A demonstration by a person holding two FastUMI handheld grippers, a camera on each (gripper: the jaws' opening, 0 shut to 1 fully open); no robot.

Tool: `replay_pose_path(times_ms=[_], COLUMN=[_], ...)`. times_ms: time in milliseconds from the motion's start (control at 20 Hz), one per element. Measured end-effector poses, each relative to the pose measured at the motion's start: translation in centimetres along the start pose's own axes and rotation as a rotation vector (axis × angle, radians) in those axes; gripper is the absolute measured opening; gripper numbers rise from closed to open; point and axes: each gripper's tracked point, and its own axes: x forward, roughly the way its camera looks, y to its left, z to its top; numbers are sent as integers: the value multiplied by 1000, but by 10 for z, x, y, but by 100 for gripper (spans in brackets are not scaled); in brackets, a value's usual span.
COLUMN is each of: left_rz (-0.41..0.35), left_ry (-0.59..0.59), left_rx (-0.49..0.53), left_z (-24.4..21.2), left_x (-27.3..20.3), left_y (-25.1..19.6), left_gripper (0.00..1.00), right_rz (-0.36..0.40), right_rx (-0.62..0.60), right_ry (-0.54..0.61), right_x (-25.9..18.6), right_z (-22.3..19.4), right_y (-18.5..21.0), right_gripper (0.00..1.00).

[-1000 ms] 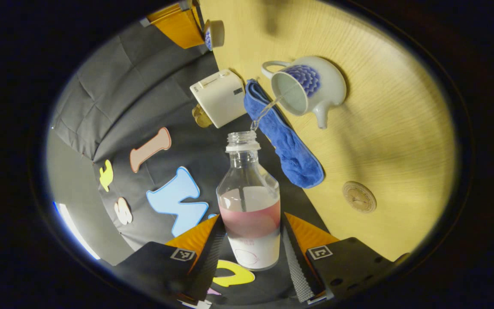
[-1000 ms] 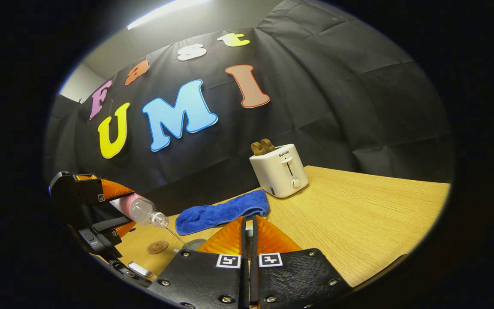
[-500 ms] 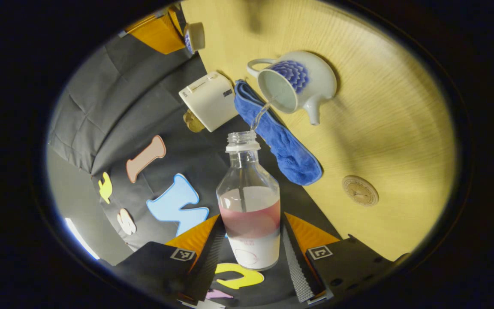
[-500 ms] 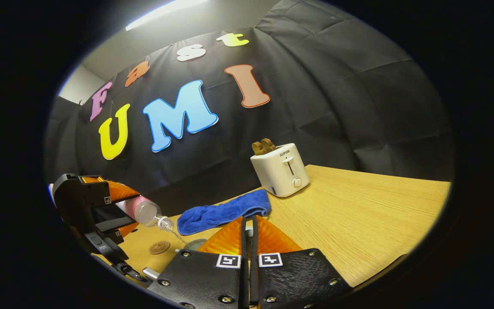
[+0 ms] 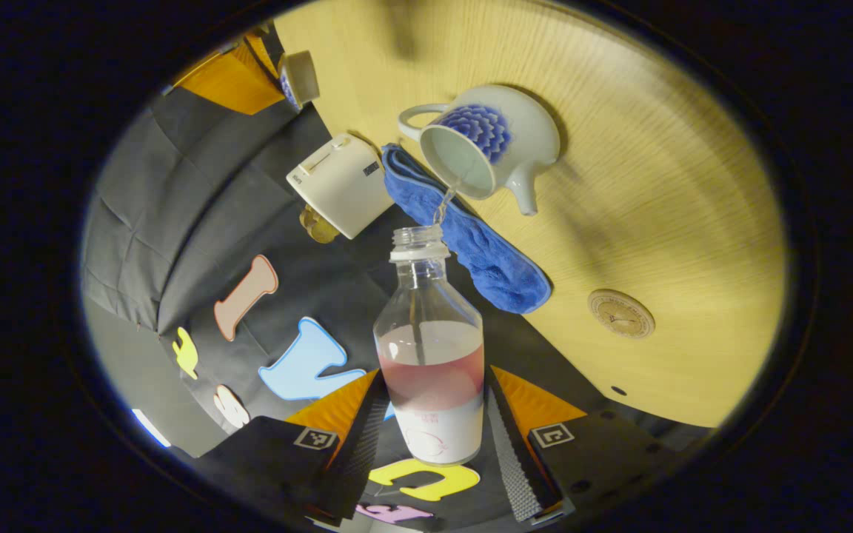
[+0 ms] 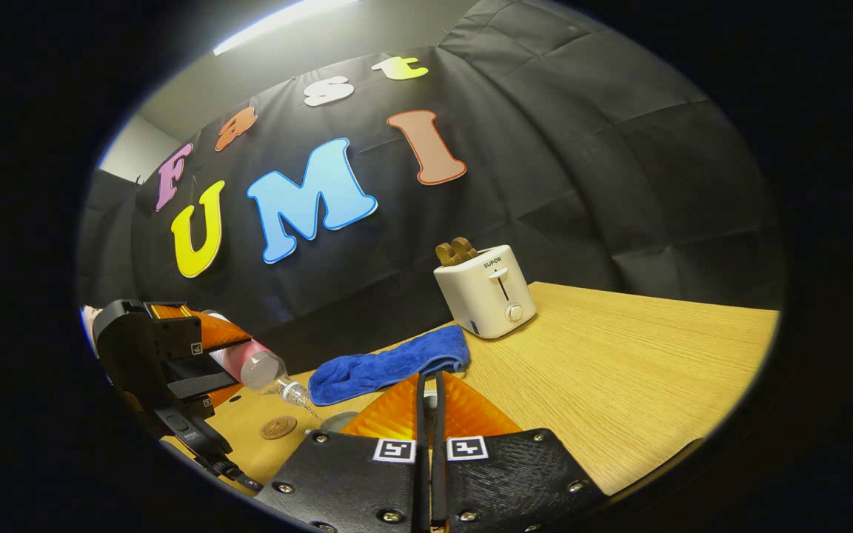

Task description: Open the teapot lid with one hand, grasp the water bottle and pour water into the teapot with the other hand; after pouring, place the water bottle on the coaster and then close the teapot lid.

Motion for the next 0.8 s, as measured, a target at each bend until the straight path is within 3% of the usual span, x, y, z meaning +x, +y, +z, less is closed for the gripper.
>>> replay_pose_path(times_ms=[800], left_rz=[17], left_ry=[-28], left_rx=[190], left_z=[24], left_x=[-5], left_y=[27], left_gripper=[87], right_rz=[10], right_rx=[32], right_ry=[6], right_x=[0], right_z=[-1], right_y=[-3], right_gripper=[1])
